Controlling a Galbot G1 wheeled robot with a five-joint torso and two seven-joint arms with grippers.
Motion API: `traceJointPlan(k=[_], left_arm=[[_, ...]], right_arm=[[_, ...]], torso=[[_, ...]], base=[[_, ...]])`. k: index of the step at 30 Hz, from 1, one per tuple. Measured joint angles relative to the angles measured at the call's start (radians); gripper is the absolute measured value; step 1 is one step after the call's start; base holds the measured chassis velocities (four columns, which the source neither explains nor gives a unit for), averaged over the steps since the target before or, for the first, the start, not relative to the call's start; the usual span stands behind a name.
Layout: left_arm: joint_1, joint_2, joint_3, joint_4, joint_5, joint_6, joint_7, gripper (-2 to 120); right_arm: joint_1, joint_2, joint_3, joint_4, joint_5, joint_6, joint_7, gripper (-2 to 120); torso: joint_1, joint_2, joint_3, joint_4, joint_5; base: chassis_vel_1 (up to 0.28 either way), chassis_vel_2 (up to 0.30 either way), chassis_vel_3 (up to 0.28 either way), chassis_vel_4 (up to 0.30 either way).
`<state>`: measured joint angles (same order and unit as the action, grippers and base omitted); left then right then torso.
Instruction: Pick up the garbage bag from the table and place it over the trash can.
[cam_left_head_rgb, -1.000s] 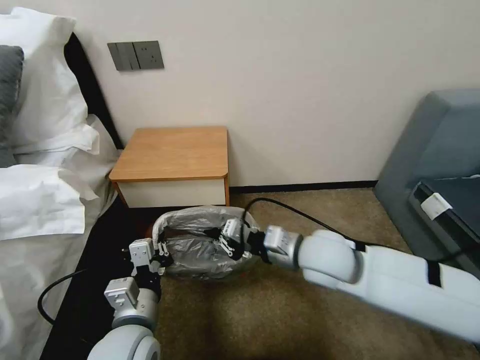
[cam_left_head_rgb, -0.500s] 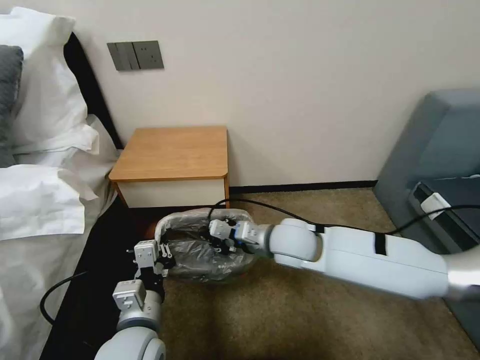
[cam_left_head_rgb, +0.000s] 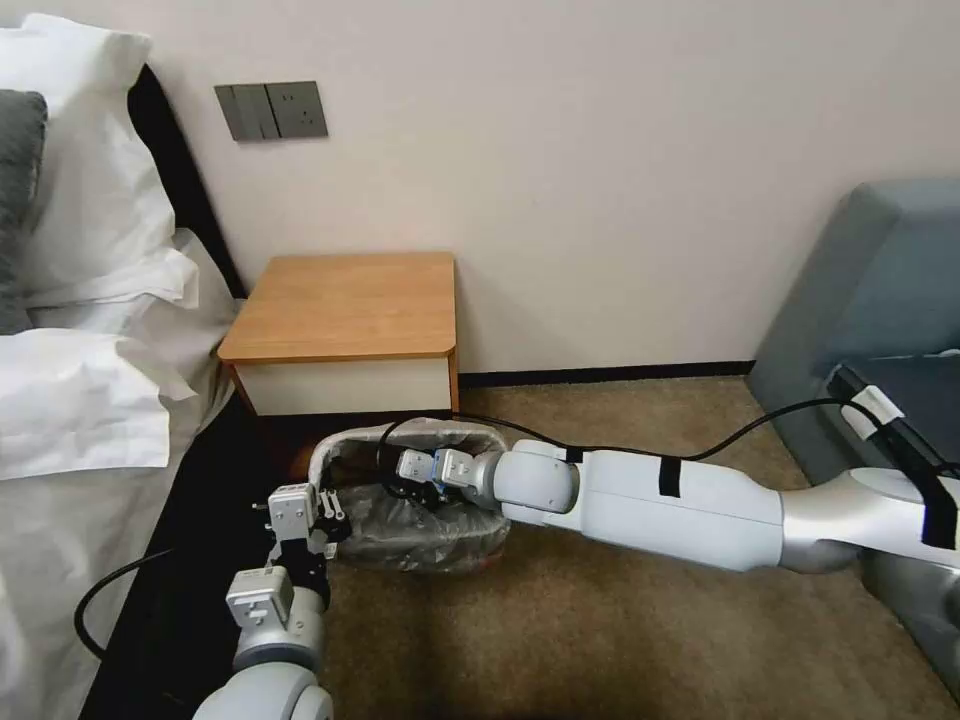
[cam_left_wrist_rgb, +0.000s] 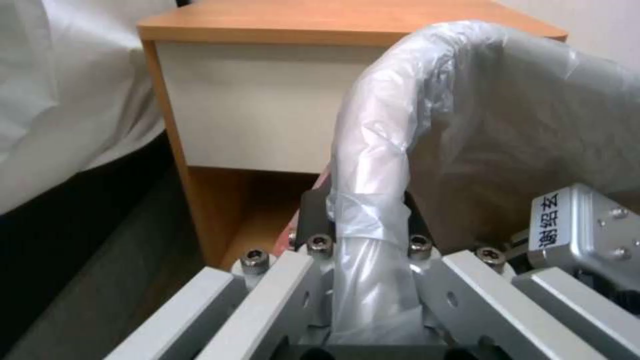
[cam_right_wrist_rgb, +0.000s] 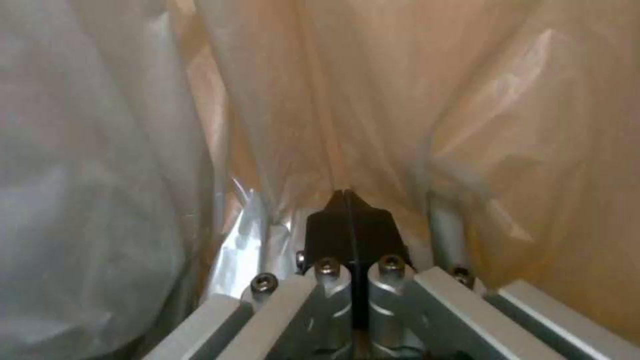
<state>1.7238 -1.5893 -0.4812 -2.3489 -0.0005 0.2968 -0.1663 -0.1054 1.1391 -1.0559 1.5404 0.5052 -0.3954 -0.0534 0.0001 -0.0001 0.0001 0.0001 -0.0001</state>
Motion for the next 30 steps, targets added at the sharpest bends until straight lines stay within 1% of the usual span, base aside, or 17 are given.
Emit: traceJointPlan(k=[5,8,9,12,13,16,17,20,21,22,23,24,25,26,28,29,30], left_arm=[[-0.002,-0.004,-0.003,0.011,0.000,-0.002,-0.003,3],[-0.006,-0.004,-0.009,0.018,-0.021,0.003,-0.010,3],[-0.006,-0.004,-0.009,0.018,-0.021,0.003,-0.010,3],[-0.009,-0.008,-0.006,0.029,-0.038,0.012,-0.015,3],[-0.009,-0.008,-0.006,0.029,-0.038,0.012,-0.015,3],[-0.010,-0.009,-0.004,0.035,-0.068,0.024,-0.023,3],[-0.010,-0.009,-0.004,0.035,-0.068,0.024,-0.023,3],[-0.008,-0.005,-0.003,0.023,-0.147,0.062,-0.036,3],[-0.008,-0.003,-0.004,0.018,-0.168,0.075,-0.038,3],[-0.008,-0.003,-0.004,0.018,-0.168,0.075,-0.038,3],[-0.007,0.003,-0.006,0.010,-0.201,0.096,-0.041,3],[-0.006,0.005,-0.007,0.006,-0.212,0.104,-0.042,3],[-0.003,0.017,-0.012,-0.007,-0.262,0.144,-0.044,3],[-0.003,0.017,-0.012,-0.007,-0.262,0.144,-0.044,3],[-0.004,0.028,-0.016,-0.020,-0.321,0.197,-0.049,3],[-0.004,0.028,-0.016,-0.020,-0.321,0.197,-0.049,3],[-0.005,0.030,-0.018,-0.021,-0.332,0.212,-0.049,3]], right_arm=[[-0.021,-0.020,0.018,0.048,0.000,0.001,0.009,0],[-0.054,-0.075,0.064,0.147,0.001,0.001,0.017,0],[-0.054,-0.075,0.064,0.147,0.001,0.001,0.017,0],[-0.106,-0.167,0.133,0.285,0.001,0.002,0.019,0],[-0.106,-0.167,0.133,0.285,0.001,0.002,0.019,0],[-0.202,-0.287,0.241,0.414,-0.014,0.017,0.009,0],[-0.202,-0.287,0.241,0.414,-0.014,0.017,0.009,0],[-0.398,-0.414,0.433,0.533,-0.035,0.058,-0.021,0],[-0.465,-0.444,0.502,0.567,-0.037,0.081,-0.024,0],[-0.465,-0.444,0.502,0.567,-0.037,0.081,-0.024,0],[-0.548,-0.472,0.593,0.610,-0.036,0.115,-0.021,0],[-0.583,-0.480,0.632,0.627,-0.036,0.126,-0.020,0],[-0.699,-0.491,0.746,0.676,-0.034,0.149,-0.016,0],[-0.699,-0.491,0.746,0.676,-0.034,0.149,-0.016,0],[-0.872,-0.457,0.949,0.725,-0.030,0.173,-0.023,8],[-0.872,-0.457,0.949,0.725,-0.030,0.173,-0.023,8],[-0.919,-0.432,1.017,0.734,-0.025,0.182,-0.018,12]], torso=[[0.000,0.000,0.000,-0.0001,0.0001],[0.000,0.000,0.000,0.0000,0.0001],[0.000,0.000,0.000,0.0000,0.0001],[0.000,0.000,0.000,-0.0002,0.0002],[0.000,0.000,0.000,-0.0002,0.0002],[0.000,0.000,0.000,-0.0002,0.0002],[0.000,0.000,0.000,-0.0002,0.0002],[0.000,0.000,0.000,-0.0005,0.0004],[0.000,0.000,0.000,-0.0005,0.0006],[0.000,0.000,0.000,-0.0005,0.0006],[0.000,0.000,0.000,-0.0005,0.0005],[0.000,0.000,0.000,-0.0004,0.0002],[0.000,0.000,0.000,-0.0003,0.0000],[0.000,0.000,0.000,-0.0003,0.0000],[0.000,0.000,0.000,-0.0004,0.0002],[0.000,0.000,0.000,-0.0004,0.0002],[0.000,0.000,0.000,-0.0003,0.0000]], base=[[0.000,0.000,0.000,0.000],[0.000,0.000,0.000,0.000],[0.000,0.000,0.000,0.000],[0.000,0.000,0.000,0.000],[0.000,0.000,0.000,0.000],[0.000,0.000,0.000,0.000],[0.000,0.000,0.000,0.000],[0.000,0.000,0.000,0.000],[0.000,0.000,0.000,0.000],[0.000,0.000,0.000,0.000],[0.000,0.000,0.000,0.000],[0.000,0.000,0.000,0.000],[0.000,0.000,0.000,0.000],[0.000,0.000,0.000,0.000],[0.000,0.000,0.000,0.000],[0.000,0.000,0.000,0.000],[0.000,0.000,0.000,0.000]])
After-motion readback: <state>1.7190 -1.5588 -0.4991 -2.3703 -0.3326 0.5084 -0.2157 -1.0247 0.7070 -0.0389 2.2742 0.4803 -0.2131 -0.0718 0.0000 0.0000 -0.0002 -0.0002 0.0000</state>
